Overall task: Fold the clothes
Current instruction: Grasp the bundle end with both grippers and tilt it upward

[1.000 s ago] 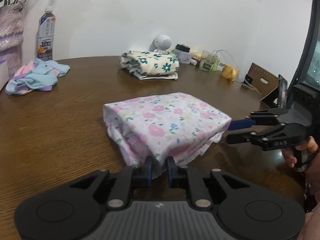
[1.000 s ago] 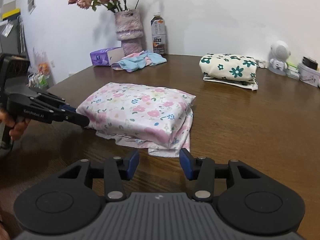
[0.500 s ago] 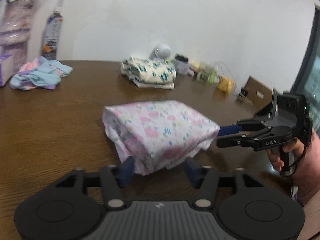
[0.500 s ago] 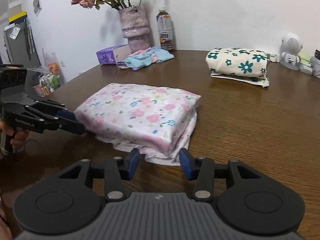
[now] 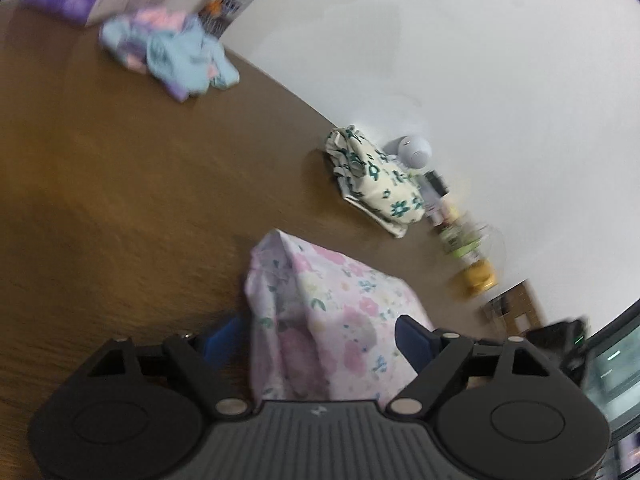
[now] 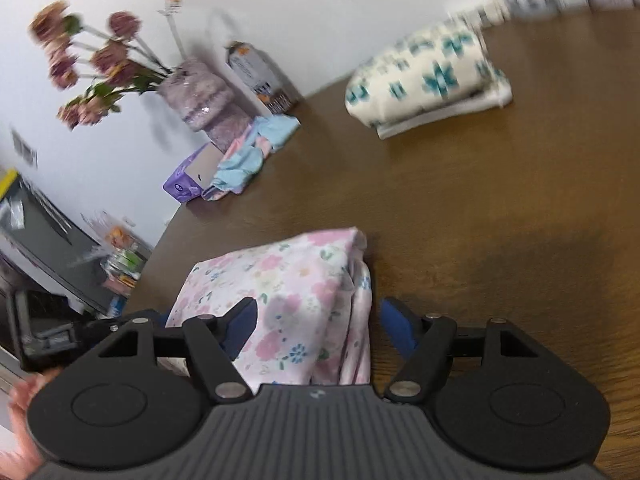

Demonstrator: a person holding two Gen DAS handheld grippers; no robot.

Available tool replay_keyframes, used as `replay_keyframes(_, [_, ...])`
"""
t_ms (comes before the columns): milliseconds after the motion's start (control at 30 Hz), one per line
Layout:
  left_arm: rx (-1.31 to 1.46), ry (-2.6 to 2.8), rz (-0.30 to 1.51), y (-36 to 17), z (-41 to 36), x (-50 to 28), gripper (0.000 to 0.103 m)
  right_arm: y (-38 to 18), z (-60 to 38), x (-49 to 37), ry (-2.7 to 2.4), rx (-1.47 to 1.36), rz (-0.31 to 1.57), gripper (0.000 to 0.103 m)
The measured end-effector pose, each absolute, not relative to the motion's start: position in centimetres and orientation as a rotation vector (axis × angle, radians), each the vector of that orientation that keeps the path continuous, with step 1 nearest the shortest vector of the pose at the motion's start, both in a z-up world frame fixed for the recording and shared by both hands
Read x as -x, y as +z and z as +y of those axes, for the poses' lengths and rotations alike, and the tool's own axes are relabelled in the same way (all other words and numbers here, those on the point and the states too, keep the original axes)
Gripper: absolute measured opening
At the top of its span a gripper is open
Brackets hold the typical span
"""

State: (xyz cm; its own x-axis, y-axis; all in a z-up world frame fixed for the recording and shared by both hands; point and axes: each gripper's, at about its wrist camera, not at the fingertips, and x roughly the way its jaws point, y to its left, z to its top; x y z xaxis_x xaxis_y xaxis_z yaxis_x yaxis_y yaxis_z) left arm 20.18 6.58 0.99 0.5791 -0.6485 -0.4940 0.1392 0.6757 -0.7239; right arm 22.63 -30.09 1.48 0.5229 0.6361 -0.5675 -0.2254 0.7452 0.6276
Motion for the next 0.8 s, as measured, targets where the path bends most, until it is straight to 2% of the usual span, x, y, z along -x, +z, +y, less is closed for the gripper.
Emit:
replay_keyframes(200, [0.709, -0.552, 0.862, 0.5, 5.7, -21.5, 0.072, -0.2, -30.1, -23.1, 0.61, -0.651, 0.898, 0.066])
replay_keyframes(267, [0.722, -0.553, 0.878, 0.3, 5.5, -21.7, 0.058, -0.6, -30.0, -23.4, 0.628, -0.682, 0.907, 0.063])
replay_keyframes(367, [0.744, -0.546, 0.892, -0.3, 5.4, -22.2, 0.046, -1.0, -29.8, -23.8, 0.641, -0.712, 0.917, 0.052])
replay_keyframes(800, [0.773, -0.602, 0.889, -0.7, 4.9, -22.6, 0.045, -2.1, -30.1, -23.6, 0.677, -0.802, 0.896, 0.036])
